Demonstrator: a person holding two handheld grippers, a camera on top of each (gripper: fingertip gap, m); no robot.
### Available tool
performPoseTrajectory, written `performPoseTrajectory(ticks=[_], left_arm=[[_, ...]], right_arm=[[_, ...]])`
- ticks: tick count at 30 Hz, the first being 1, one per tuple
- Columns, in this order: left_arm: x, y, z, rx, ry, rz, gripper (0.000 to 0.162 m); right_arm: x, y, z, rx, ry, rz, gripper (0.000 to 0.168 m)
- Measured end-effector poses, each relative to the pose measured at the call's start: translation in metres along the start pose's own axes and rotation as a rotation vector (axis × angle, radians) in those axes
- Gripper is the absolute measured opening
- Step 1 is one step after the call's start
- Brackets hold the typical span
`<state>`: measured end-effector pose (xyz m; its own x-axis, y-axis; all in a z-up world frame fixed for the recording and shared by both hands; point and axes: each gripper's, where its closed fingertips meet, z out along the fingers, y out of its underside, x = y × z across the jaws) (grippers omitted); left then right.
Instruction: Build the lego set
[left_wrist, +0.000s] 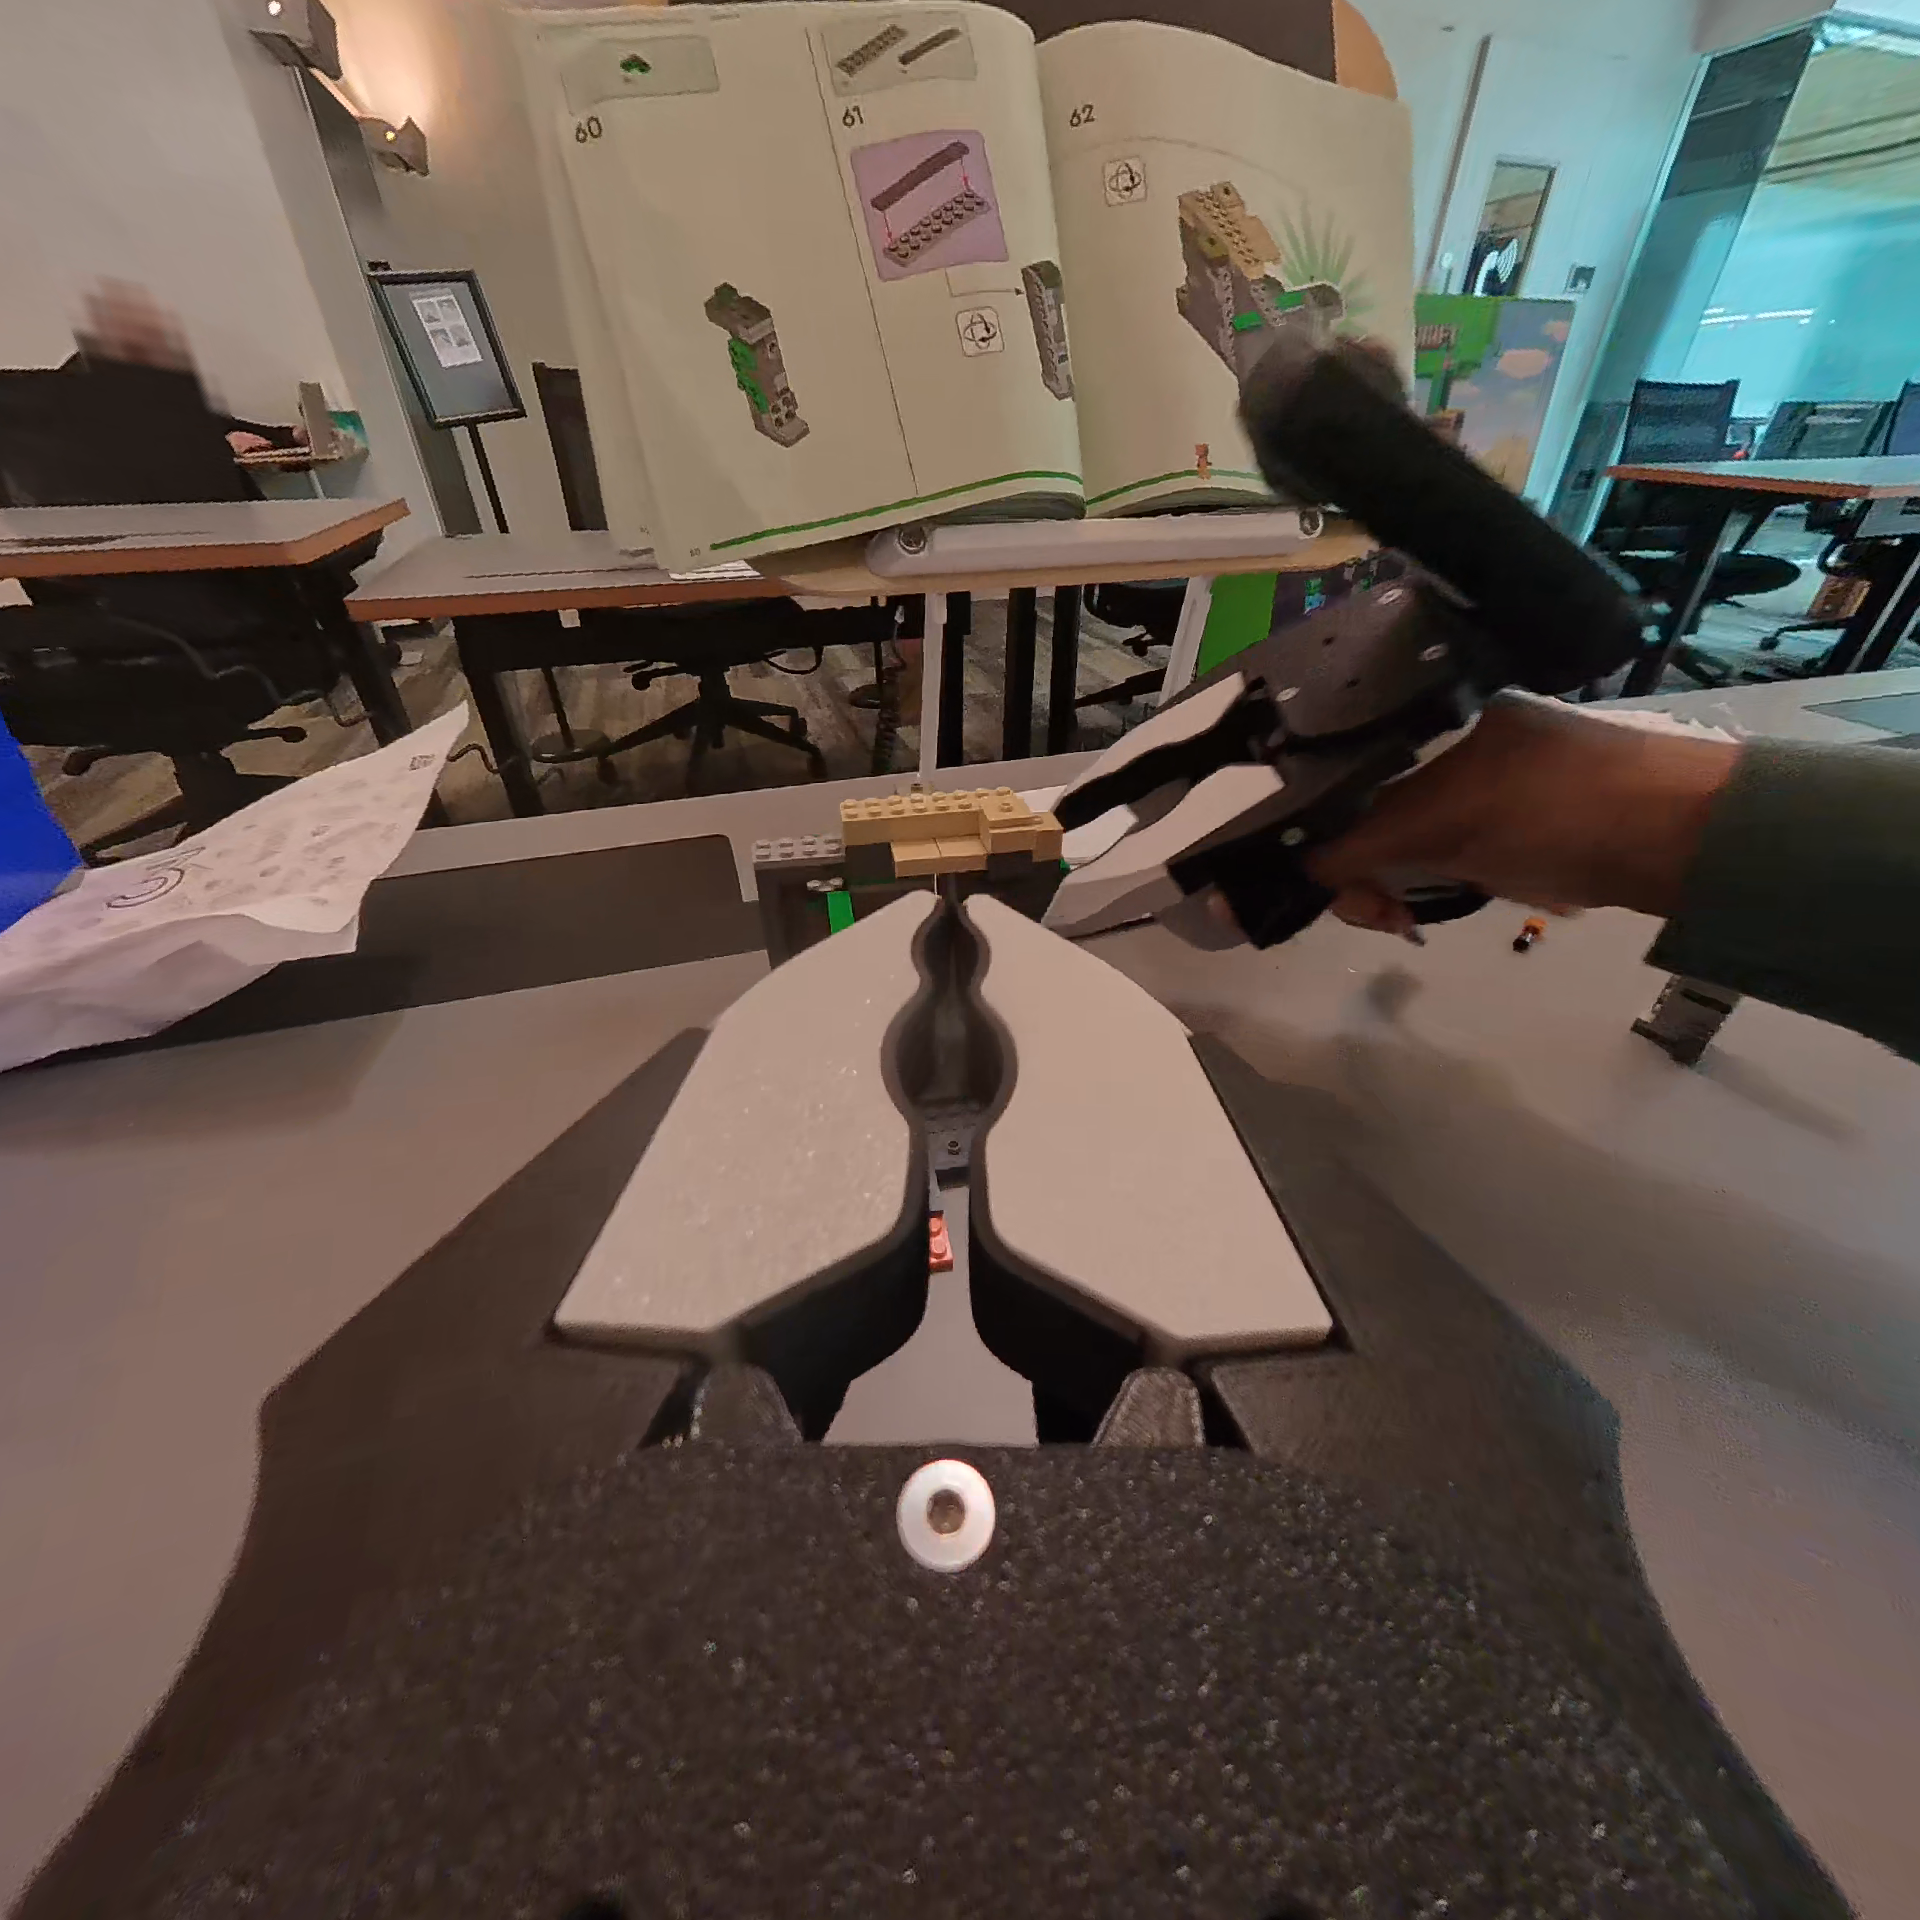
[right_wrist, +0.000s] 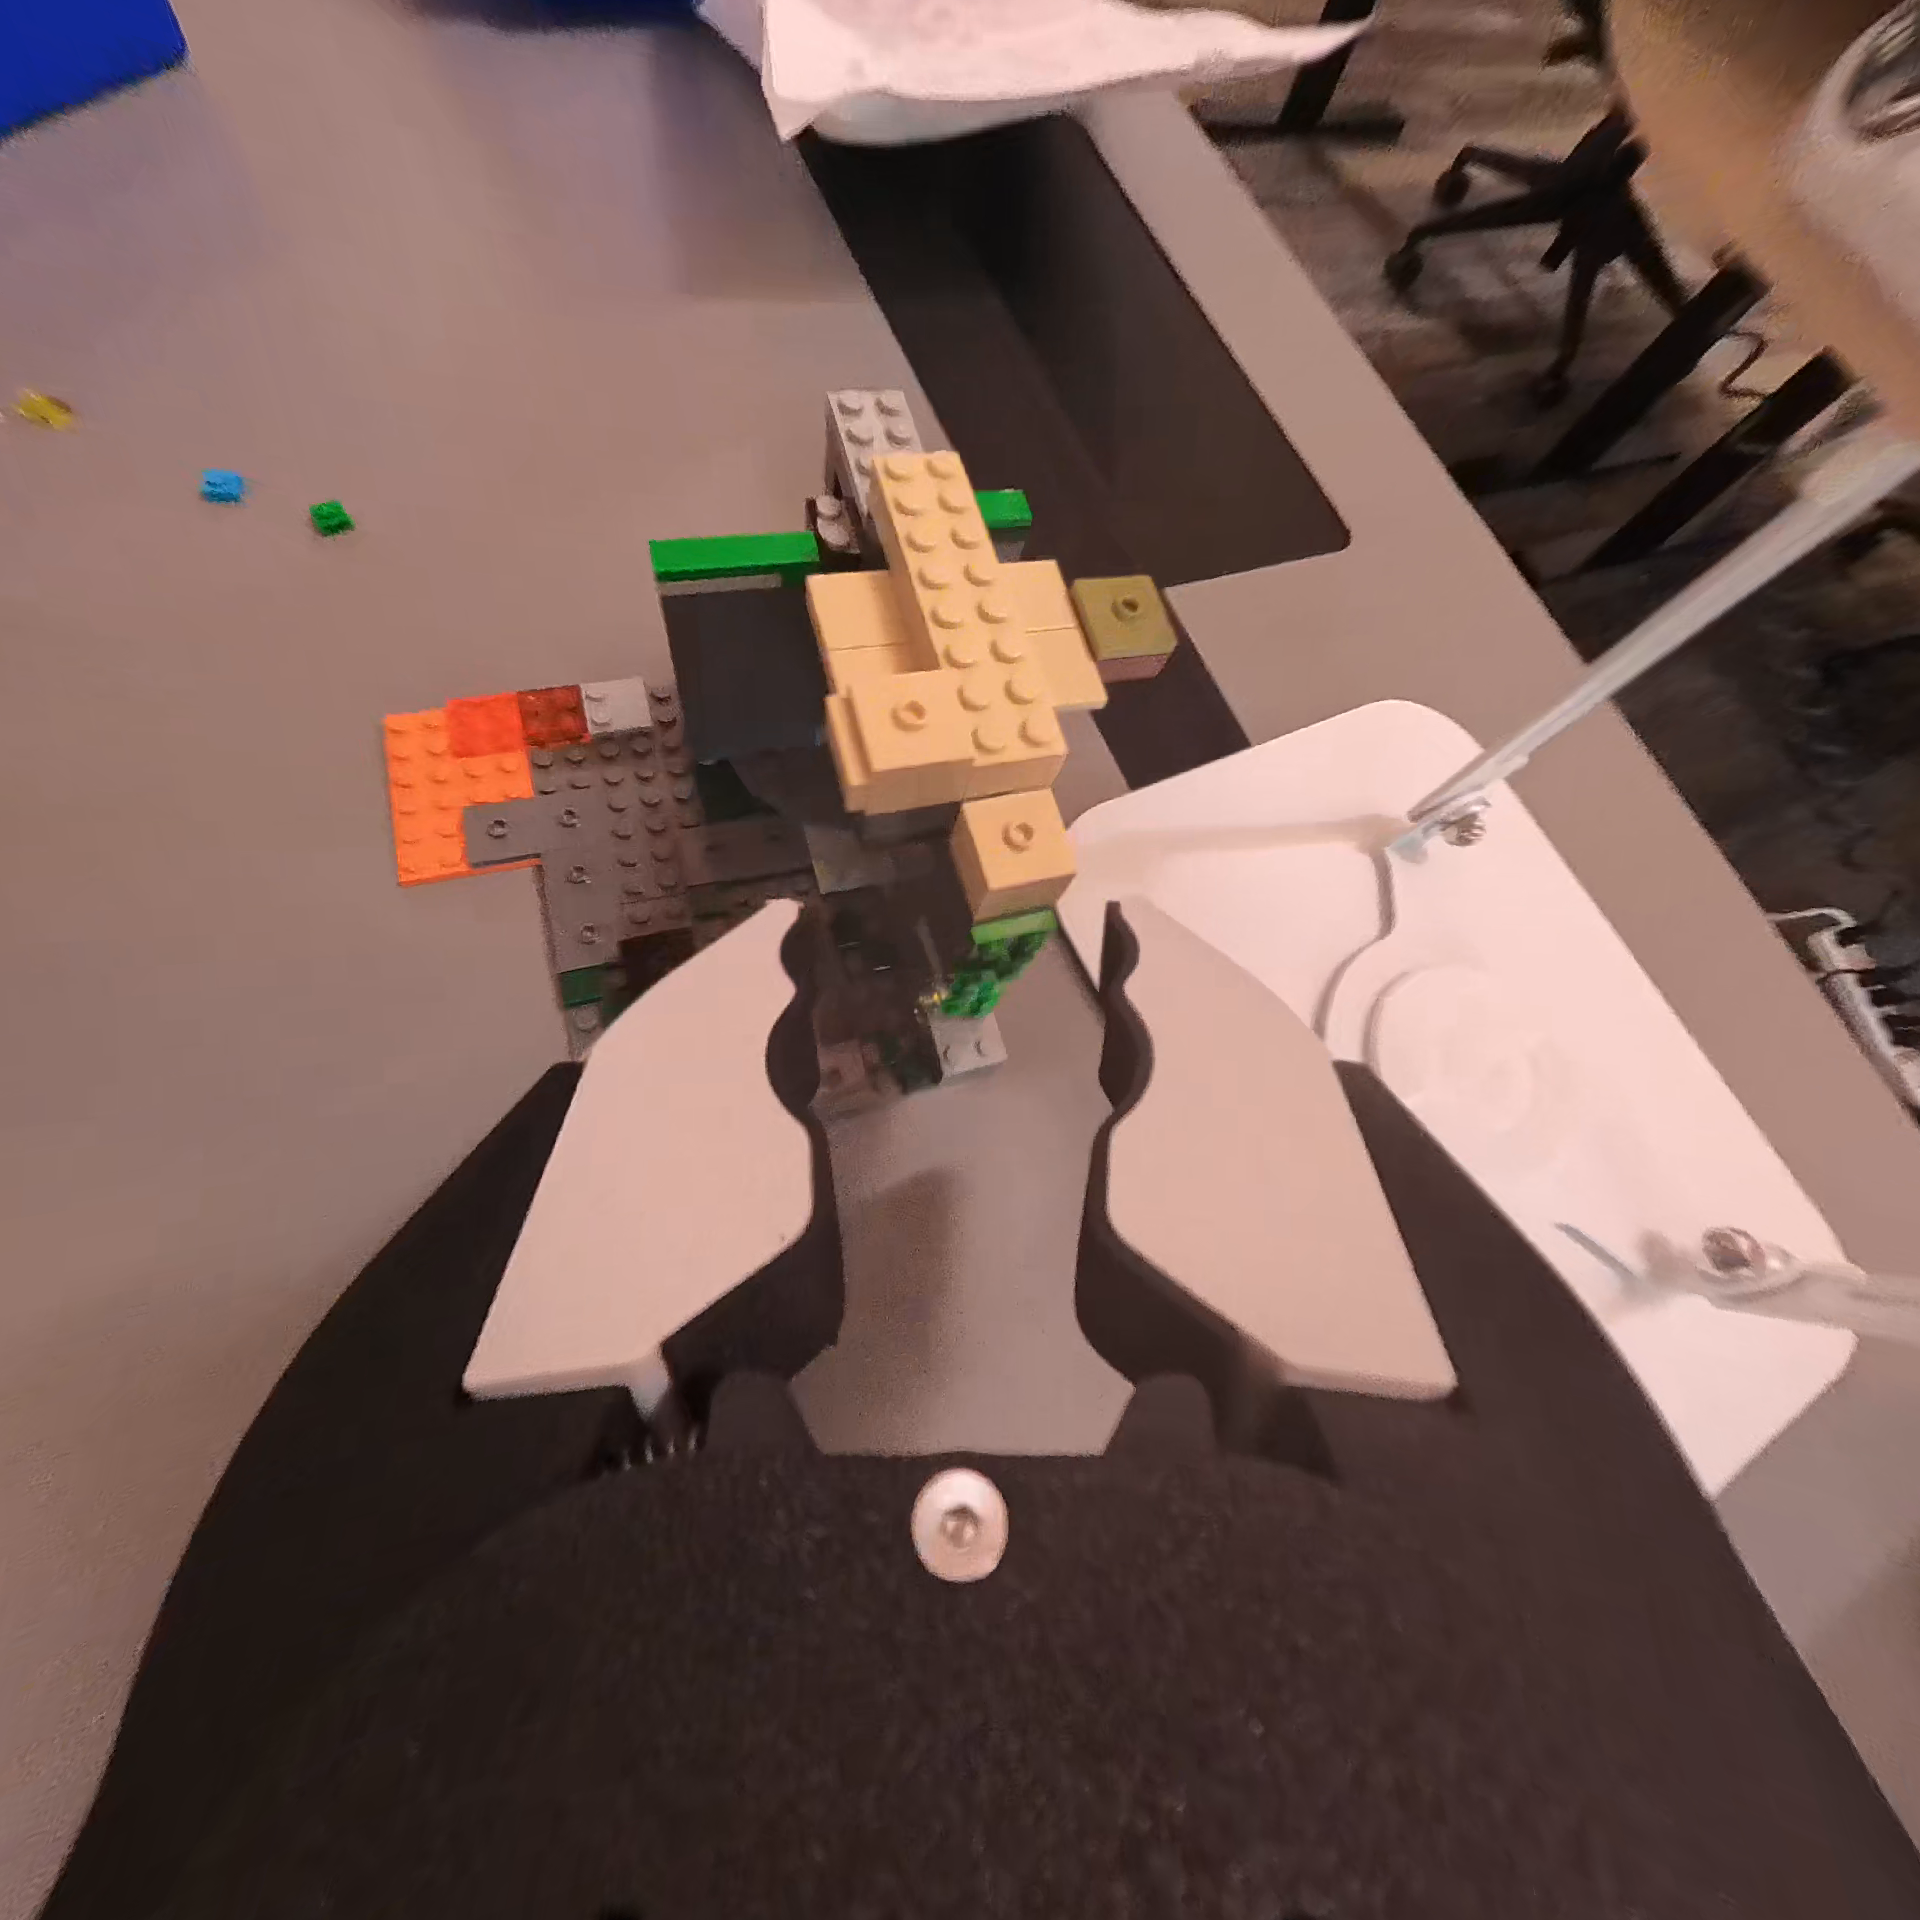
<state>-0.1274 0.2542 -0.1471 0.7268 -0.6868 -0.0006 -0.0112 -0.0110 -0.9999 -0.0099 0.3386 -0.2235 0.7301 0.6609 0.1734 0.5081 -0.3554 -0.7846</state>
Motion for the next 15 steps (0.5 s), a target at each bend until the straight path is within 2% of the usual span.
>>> performPoseTrajectory(ticks=[5, 7, 8, 11, 15], left_arm=[[-0.002, -0.001, 0.003, 0.007, 0.004, 0.026, 0.0], [-0.005, 0.001, 0.004, 0.003, 0.003, 0.014, 0.0], [-0.007, 0.001, 0.005, 0.002, 0.0, 0.008, 0.0], [-0.012, -0.001, 0.004, 0.011, -0.01, -0.004, 0.0], [-0.016, -0.003, 0.002, 0.022, -0.02, -0.017, 0.0]], right_arm=[[-0.002, 0.004, 0.028, -0.029, -0.052, 0.0, 0.05], [-0.001, 0.003, 0.032, -0.025, -0.04, -0.009, 0.036], [-0.003, 0.002, 0.032, -0.016, -0.059, -0.005, 0.027], [-0.011, -0.002, 0.028, 0.013, -0.129, 0.031, 0.018], [-0.024, -0.008, 0.007, 0.047, -0.217, 0.03, 0.017]])
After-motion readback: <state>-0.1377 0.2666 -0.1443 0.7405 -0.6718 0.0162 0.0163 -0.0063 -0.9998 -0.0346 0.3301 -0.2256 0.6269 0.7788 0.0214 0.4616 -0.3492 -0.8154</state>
